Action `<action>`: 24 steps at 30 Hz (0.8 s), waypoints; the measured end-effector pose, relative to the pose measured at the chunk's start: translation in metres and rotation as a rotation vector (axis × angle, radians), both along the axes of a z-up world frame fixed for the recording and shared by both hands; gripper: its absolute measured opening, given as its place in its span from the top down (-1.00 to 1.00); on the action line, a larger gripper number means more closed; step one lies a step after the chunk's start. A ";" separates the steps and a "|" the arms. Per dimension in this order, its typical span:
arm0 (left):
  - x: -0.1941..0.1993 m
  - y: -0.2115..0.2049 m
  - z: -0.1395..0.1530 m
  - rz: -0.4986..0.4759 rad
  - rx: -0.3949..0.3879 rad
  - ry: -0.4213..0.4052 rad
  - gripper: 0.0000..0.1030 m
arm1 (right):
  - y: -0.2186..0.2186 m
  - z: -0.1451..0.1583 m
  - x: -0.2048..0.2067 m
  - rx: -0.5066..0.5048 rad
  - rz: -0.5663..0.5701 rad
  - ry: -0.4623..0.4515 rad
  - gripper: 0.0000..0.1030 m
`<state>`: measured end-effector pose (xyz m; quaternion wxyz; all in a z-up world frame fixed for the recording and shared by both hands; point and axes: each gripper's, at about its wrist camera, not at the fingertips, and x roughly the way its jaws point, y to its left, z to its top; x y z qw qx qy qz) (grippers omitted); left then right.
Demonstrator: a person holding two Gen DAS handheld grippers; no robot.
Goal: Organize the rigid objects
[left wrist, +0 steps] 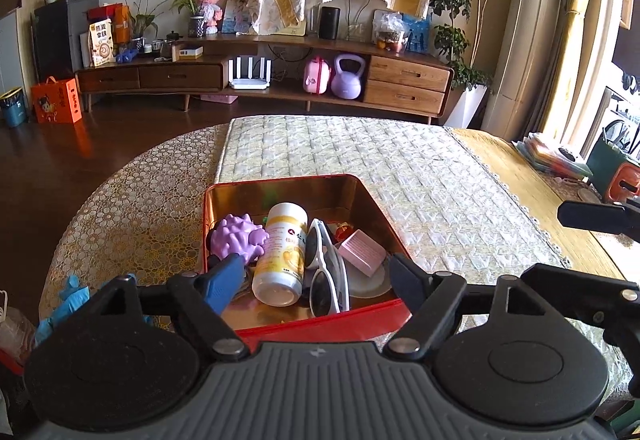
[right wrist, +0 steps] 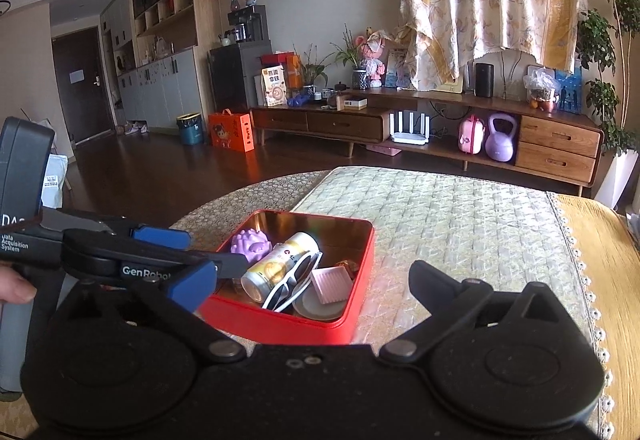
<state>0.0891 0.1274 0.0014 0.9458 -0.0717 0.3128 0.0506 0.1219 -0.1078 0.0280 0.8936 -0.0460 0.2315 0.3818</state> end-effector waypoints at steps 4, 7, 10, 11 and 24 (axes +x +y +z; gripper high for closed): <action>-0.009 -0.004 0.000 0.008 0.004 -0.007 -0.64 | -0.011 0.003 -0.006 0.032 -0.007 -0.002 -1.00; -0.015 -0.007 0.000 0.007 0.008 -0.010 -0.68 | -0.017 0.003 -0.014 0.041 -0.016 -0.016 -1.00; -0.020 -0.012 0.000 0.020 0.031 -0.012 -0.97 | -0.020 0.002 -0.020 0.047 -0.029 -0.031 -1.00; -0.022 -0.014 0.000 0.016 0.028 -0.017 -0.97 | -0.022 0.002 -0.021 0.053 -0.031 -0.028 -1.00; -0.046 -0.034 0.001 0.025 0.043 -0.004 -0.97 | -0.045 -0.012 -0.029 0.106 -0.106 0.061 -1.00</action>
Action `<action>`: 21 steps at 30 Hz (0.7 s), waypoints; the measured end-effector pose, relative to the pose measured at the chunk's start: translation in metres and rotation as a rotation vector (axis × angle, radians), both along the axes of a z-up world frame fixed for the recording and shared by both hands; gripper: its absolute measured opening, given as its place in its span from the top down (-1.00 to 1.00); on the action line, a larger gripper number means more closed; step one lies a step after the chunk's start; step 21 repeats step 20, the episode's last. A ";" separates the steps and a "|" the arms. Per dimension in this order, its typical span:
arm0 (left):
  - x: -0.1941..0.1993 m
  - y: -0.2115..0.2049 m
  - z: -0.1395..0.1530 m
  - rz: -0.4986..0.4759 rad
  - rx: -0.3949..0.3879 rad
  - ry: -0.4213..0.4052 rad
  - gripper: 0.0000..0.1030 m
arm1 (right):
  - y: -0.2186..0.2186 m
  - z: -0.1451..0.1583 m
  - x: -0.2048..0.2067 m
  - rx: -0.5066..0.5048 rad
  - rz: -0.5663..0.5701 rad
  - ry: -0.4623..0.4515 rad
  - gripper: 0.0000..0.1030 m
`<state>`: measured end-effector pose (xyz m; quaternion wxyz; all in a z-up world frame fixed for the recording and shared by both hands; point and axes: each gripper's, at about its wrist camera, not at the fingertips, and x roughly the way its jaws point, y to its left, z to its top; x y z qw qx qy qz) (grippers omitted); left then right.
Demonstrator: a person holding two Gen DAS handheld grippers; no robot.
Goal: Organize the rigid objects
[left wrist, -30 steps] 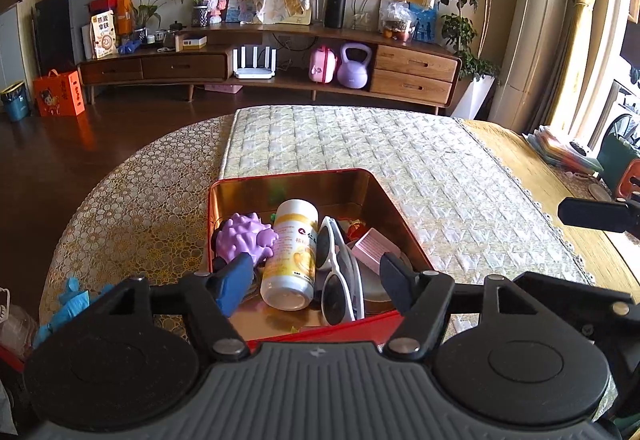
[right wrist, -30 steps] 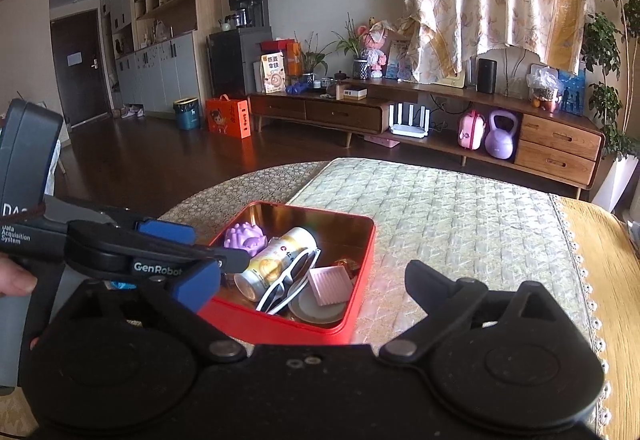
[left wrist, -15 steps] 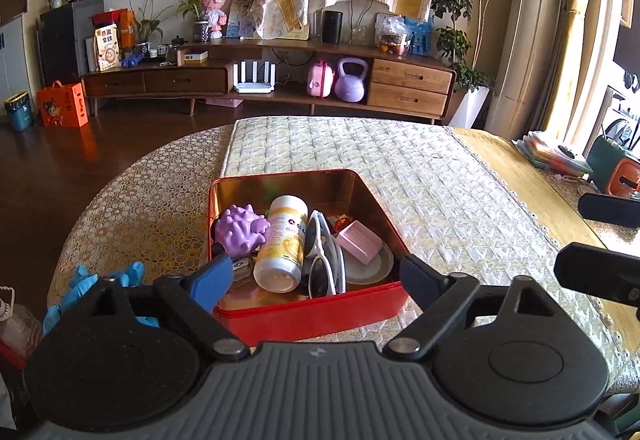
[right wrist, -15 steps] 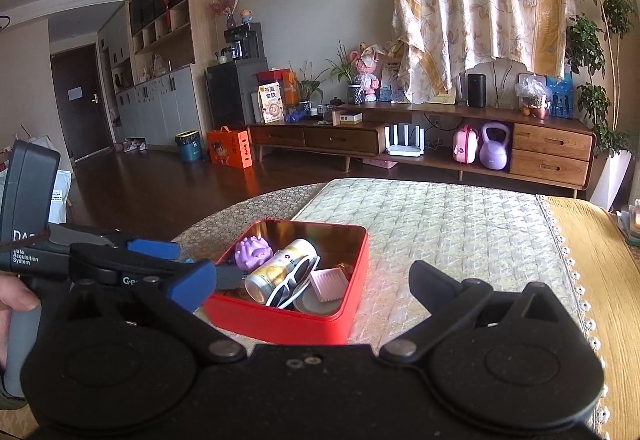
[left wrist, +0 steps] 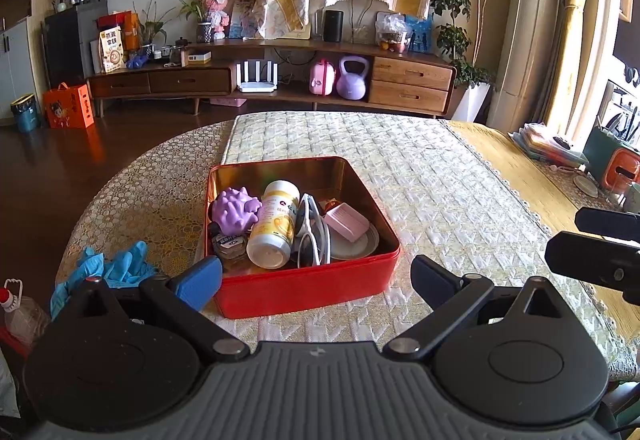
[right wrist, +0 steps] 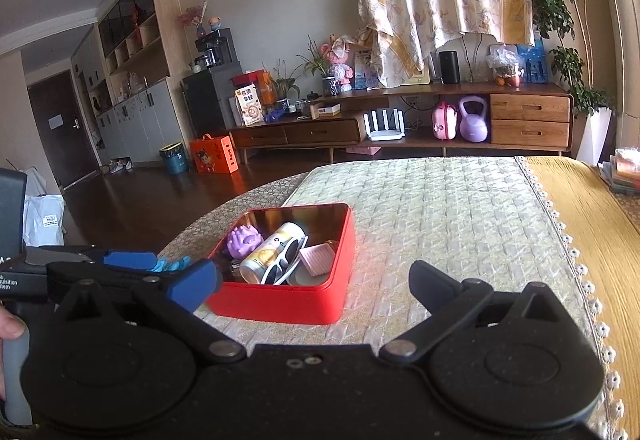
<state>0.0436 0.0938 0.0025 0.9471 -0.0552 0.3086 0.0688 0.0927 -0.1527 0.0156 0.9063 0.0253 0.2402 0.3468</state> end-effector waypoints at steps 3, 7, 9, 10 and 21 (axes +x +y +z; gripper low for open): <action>-0.003 -0.004 0.001 -0.005 0.008 -0.002 -0.97 | -0.001 -0.001 -0.001 -0.001 -0.003 0.001 -1.00; -0.005 -0.008 0.003 -0.009 0.009 -0.006 -0.97 | -0.001 -0.002 -0.001 -0.001 -0.004 0.002 -1.00; -0.005 -0.010 0.003 -0.007 0.009 -0.007 -0.97 | -0.001 -0.003 -0.002 -0.003 -0.003 0.007 -1.00; -0.005 -0.010 0.003 -0.008 0.009 -0.006 -0.97 | -0.001 -0.005 -0.003 -0.005 -0.003 0.009 -1.00; -0.005 -0.014 0.003 -0.013 0.003 -0.005 -0.97 | -0.003 -0.010 -0.001 -0.035 -0.036 0.027 -1.00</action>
